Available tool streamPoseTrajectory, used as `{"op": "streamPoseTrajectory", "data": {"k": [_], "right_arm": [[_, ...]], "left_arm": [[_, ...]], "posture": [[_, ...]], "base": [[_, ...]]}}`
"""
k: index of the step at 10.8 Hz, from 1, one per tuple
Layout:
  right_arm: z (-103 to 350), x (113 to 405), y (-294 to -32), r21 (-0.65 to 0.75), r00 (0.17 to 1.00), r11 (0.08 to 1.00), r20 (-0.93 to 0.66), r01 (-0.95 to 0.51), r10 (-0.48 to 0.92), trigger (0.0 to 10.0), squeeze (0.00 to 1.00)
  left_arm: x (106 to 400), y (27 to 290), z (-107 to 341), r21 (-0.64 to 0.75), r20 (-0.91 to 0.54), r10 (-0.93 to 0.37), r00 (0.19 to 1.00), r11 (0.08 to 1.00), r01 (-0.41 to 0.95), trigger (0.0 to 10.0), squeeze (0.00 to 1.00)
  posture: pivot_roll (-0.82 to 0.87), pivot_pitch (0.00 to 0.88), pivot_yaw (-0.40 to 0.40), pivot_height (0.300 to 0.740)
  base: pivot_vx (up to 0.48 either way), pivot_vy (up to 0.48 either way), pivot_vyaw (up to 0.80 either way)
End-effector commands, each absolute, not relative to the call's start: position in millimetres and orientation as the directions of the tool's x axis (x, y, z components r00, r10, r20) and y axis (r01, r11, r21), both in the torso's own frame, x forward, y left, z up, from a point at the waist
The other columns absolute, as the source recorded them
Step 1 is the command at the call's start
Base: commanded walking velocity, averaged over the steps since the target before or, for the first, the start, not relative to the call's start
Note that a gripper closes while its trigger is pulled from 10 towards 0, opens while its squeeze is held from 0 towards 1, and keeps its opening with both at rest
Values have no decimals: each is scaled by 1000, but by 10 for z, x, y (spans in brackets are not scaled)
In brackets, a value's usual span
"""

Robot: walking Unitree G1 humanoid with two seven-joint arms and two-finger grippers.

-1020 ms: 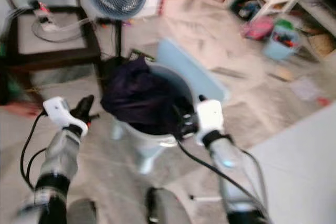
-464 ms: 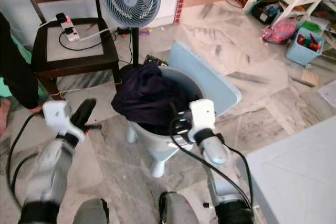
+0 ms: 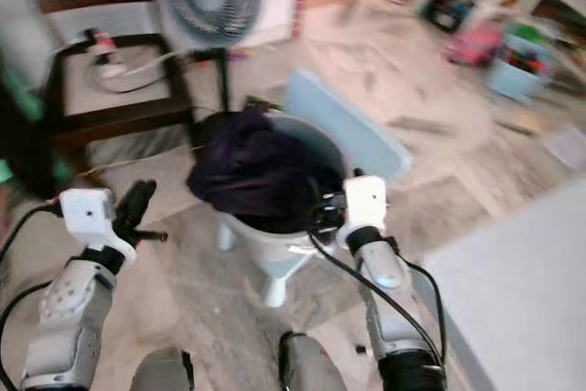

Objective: Hang hanger

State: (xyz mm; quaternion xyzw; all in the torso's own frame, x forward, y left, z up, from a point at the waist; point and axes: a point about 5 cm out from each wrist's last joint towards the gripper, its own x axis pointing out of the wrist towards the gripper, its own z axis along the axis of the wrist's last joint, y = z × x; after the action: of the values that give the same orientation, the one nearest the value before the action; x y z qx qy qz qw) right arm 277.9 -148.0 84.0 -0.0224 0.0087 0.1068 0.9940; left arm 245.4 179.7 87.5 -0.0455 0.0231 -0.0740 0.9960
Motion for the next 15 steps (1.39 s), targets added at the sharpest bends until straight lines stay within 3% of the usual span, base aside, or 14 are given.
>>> {"op": "streamPoseTrajectory", "data": {"k": [1, 5, 7, 8, 9, 15], "right_arm": [[789, 2753, -1553, -36, 982, 982, -45, -187, 186, 10000, 0], [796, 2712, -1626, -55, 983, 982, -49, -180, 178, 10000, 0], [803, 2687, -1663, -65, 983, 981, -51, -180, 177, 10000, 0], [813, 2648, -1714, -85, 982, 979, -56, -183, 179, 10000, 0], [810, 2616, -1754, -90, 981, 978, -65, -186, 180, 10000, 0], [827, 2593, -1792, -103, 977, 974, -88, -204, 195, 10000, 0]], "left_arm": [[2422, 1726, 872, -95, -48, -168, 985, 982, 163, 10000, 0], [2439, 1725, 795, -180, -96, -87, 992, 981, 69, 10000, 0], [2462, 1838, 744, -229, -129, -3, 992, 973, -26, 10000, 0], [2493, 1990, 674, -260, -167, 98, 981, 955, -140, 10000, 0], [2510, 2031, 703, -261, -147, 107, 983, 955, -143, 10000, 1000], [2549, 2115, 664, -274, -173, 137, 975, 944, -181, 10000, 1000]], "posture": [[26, 124, -69, 740], [2, 138, -87, 740], [-10, 147, -96, 740], [-31, 160, -109, 740], [-40, 166, -118, 740], [-53, 170, -134, 740]], "base": [[0, 0, -800], [0, 0, -800], [0, 0, -625], [0, 0, 0], [0, 0, 0], [0, 0, -90]]}}
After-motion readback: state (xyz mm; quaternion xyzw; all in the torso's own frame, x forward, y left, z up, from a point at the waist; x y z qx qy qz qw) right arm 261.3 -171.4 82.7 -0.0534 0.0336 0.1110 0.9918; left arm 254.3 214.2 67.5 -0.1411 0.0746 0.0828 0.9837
